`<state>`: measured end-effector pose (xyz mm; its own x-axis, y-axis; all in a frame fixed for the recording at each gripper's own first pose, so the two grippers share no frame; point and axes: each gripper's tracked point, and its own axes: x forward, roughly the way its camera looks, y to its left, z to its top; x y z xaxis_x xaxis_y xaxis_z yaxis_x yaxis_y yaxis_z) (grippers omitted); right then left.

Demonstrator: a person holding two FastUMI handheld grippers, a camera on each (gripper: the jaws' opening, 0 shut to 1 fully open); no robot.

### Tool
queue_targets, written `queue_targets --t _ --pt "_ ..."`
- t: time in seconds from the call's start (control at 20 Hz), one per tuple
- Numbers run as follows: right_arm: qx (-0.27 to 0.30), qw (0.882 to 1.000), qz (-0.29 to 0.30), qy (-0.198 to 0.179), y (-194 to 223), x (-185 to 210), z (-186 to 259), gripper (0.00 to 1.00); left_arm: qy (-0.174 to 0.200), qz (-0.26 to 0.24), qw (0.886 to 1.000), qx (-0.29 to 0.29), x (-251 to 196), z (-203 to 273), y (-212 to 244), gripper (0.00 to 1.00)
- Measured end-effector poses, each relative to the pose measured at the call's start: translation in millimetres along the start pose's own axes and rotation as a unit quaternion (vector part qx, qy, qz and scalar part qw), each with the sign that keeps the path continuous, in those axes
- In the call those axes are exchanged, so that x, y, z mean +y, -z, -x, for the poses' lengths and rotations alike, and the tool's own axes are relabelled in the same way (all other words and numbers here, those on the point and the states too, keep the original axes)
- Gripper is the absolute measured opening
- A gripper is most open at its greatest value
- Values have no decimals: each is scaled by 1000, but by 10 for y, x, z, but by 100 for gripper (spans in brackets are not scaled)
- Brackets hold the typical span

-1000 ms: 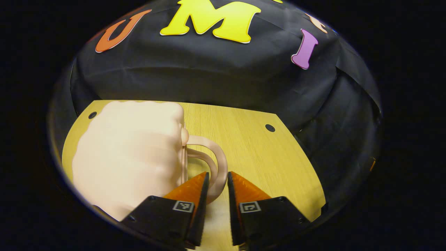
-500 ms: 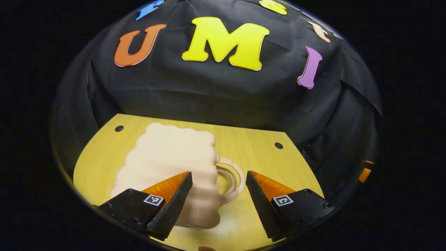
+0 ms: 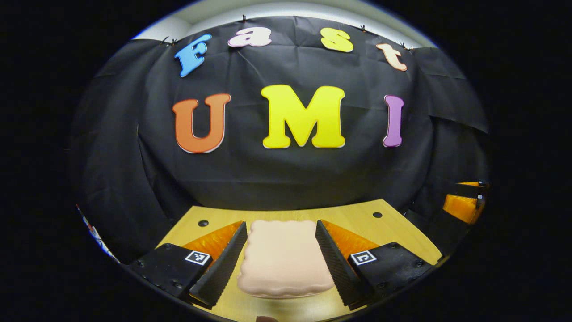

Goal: First open the suitcase, pack the skin care products into it, and then close the suitcase.

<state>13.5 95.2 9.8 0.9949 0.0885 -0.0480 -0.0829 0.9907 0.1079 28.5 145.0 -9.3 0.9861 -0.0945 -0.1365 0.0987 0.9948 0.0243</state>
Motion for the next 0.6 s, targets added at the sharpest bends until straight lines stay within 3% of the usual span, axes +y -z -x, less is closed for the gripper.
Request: queue_targets --t 0.05,0.15,0.2,0.25,0.3,0.6 --pt "-13 1000 6 3 -87 82 11 82 4 -2 1000 -19 12 50 -125 98" --pt "-44 999 25 18 -272 194 27 77 13 -8 999 -50 -1 108 -355 97" --pt "-63 997 32 25 -384 250 50 81 14 -12 998 -64 7 126 -449 98" --pt "-81 996 37 28 -479 319 81 77 15 -16 997 -78 16 149 -552 97" --pt "-95 994 42 30 -558 393 99 79 18 -19 996 -91 12 158 -610 97" --pt "-105 992 63 16 -676 677 30 80 16 9 996 -84 22 175 -552 97"
